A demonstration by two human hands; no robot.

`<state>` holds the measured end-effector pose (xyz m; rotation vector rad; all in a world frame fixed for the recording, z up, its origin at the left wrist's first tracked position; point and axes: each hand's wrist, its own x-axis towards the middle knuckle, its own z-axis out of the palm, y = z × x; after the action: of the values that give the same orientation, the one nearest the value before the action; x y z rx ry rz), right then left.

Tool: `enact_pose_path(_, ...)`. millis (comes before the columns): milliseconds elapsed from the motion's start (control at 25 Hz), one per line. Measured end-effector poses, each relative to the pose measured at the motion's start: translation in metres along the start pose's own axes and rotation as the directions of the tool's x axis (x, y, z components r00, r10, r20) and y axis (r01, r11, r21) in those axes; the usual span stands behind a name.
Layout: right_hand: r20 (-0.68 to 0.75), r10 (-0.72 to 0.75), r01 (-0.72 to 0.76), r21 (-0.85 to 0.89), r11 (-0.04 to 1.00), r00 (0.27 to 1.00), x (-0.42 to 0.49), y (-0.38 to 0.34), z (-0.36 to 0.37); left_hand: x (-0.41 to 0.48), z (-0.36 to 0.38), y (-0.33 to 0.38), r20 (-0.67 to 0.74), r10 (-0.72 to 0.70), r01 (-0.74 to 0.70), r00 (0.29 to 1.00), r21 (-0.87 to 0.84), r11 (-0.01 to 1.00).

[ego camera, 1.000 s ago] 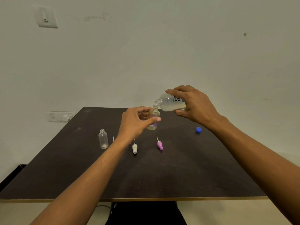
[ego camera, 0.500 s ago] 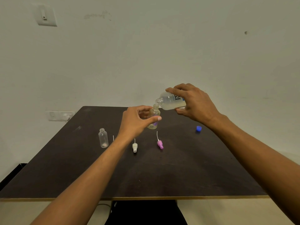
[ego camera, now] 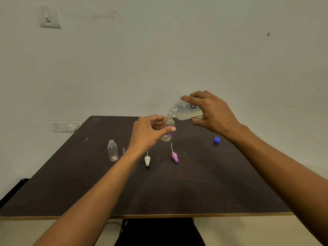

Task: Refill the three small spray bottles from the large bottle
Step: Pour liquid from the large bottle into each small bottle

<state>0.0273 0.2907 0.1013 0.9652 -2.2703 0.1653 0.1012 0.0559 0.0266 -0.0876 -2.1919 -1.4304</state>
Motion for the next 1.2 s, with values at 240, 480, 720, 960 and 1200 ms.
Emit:
enact_pose_path(240, -0.017, -0.008, 0.008, -0.006, 1.000, 1.000, -0.0014, 0.0015, 0.0020, -0.0005, -0.0004, 0.0007, 0.002, -0.004, 0.004, 1.000, 0.006, 1.000)
enact_pose_path(480, -0.021, -0.013, 0.013, -0.011, 1.000, 1.000, -0.0023, 0.0031, 0.0031, -0.0008, 0.0005, 0.0010, 0.003, -0.004, 0.004, 1.000, 0.010, 1.000)
enact_pose_path(720, -0.025, -0.023, 0.023, -0.031, 0.999, 0.999, -0.0009, 0.0043, 0.0047, -0.0011, 0.0005, 0.0009, -0.001, -0.007, 0.007, 1.000, 0.009, 1.000)
enact_pose_path(960, -0.033, -0.029, 0.028, -0.042, 0.999, 0.999, -0.0008, 0.0055, 0.0056, -0.0005, 0.0006, -0.0002, 0.000, -0.004, 0.004, 1.000, 0.014, 1.000)
enact_pose_path(1200, -0.028, -0.033, 0.032, -0.038, 0.999, 0.999, -0.0013, 0.0048, 0.0046, -0.0005, 0.0010, -0.0012, -0.001, -0.002, 0.002, 1.000, 0.016, 1.000)
